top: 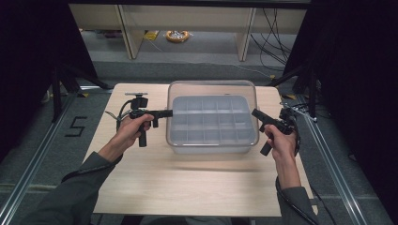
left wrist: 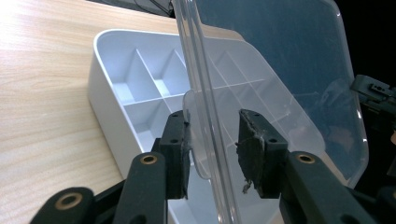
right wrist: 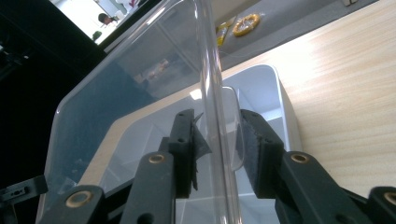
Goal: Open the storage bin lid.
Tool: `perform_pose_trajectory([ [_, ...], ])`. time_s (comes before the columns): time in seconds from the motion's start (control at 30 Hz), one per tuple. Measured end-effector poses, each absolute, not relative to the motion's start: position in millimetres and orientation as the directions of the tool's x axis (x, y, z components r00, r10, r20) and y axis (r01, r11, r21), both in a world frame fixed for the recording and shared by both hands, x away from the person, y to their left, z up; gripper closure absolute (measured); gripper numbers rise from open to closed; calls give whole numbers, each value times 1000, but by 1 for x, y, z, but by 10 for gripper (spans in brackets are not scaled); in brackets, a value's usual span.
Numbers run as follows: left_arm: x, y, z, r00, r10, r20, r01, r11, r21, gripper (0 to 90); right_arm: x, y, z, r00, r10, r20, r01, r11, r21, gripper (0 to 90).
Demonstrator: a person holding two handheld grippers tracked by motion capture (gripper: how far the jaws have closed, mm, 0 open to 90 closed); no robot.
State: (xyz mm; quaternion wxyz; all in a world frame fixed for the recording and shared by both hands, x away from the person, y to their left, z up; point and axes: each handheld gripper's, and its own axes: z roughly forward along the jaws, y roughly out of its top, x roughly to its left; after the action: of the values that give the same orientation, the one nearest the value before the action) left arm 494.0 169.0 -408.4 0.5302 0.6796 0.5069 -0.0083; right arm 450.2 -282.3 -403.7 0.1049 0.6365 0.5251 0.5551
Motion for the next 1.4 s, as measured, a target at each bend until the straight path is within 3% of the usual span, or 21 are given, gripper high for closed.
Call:
perform_pose_trajectory([
  [0.4, 460, 168, -408, 541, 663, -518, 660, 48, 750, 630, 417, -285, -402, -200, 751, 630, 529, -458, 714, 681],
  [0.7, 445, 170, -419, 555, 627, -547, 672, 50, 739, 632, 398, -287, -410, -232, 783, 578, 484, -422, 767, 682],
  [1.4, 409, 170, -440, 578, 611, -541, 685, -2, 729, 629, 359, -288, -430, -214, 769, 603, 519, -434, 737, 678],
])
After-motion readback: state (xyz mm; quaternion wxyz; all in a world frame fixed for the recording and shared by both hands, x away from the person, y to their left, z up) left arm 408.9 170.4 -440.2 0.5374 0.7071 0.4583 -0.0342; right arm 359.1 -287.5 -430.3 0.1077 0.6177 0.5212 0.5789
